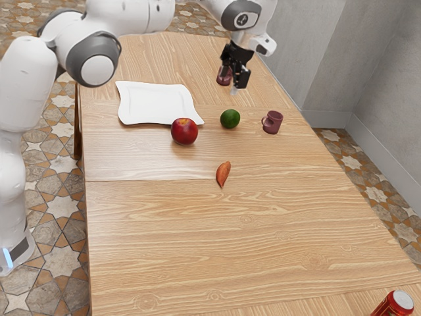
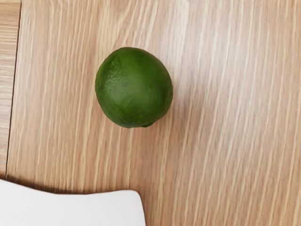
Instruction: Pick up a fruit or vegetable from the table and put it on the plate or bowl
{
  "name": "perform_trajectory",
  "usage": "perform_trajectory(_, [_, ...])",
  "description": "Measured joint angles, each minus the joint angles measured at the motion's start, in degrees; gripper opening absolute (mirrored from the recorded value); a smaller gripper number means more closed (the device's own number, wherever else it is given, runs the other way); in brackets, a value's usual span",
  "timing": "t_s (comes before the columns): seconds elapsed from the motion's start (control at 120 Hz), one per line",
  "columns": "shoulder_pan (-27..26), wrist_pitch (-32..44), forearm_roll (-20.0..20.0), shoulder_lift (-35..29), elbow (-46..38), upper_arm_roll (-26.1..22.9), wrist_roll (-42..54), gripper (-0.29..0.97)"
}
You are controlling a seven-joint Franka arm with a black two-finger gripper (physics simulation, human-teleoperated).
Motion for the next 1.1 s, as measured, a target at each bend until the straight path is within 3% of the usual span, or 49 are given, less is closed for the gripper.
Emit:
perform_trajectory(0.142, [0.26, 1.24, -0.21, 1.61, 0.17, 0.09, -0.37, 0.68])
perform_trajectory(0.35, [2.69, 1.80, -2.54, 11.61, 8.94, -0.07, -0.50, 0.68])
perform_trajectory(1.1, [3.50, -3.41, -5.25, 16.78, 10.41, -0.09, 2.45, 0.68])
